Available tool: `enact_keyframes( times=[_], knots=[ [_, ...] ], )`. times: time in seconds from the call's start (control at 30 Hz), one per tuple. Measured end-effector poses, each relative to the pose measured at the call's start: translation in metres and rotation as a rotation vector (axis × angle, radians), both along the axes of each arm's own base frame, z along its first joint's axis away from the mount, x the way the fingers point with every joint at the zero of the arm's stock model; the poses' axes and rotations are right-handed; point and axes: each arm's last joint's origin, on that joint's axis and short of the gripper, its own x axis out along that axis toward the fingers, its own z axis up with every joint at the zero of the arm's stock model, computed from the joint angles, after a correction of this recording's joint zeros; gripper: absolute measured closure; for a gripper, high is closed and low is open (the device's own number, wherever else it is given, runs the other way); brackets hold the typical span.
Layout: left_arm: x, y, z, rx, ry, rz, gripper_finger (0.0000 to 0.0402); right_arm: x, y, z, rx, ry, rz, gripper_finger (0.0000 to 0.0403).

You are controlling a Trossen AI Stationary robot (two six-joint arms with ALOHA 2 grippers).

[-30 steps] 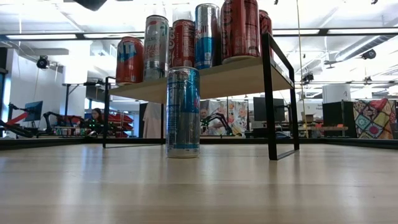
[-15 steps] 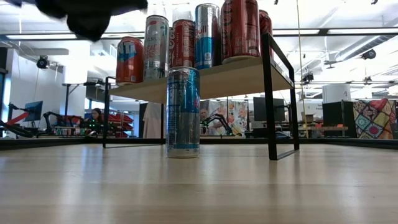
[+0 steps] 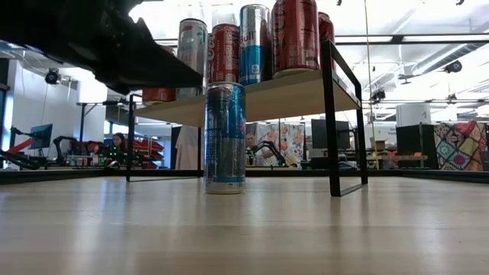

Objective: Place canned beverage on shelf
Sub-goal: Put the silver/blue soda can on the shelf, align with the other silver/blue soda cans

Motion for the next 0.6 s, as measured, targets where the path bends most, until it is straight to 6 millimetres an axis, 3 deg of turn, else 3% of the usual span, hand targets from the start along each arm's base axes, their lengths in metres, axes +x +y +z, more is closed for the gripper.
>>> enact_keyframes(
  times=[0.23,0.6],
  knots=[
    [0.005,0.007,-0.009,-0.037,0.012,0.042,0.0328,0.002,-0.002,0.0,-0.015,-0.004,-0.015,0.0394],
    [0.01,0.021,-0.018,-0.079,0.022,0.149,0.0103,0.012,-0.014,-0.001,-0.014,0.0,-0.066,0.0394]
  ],
)
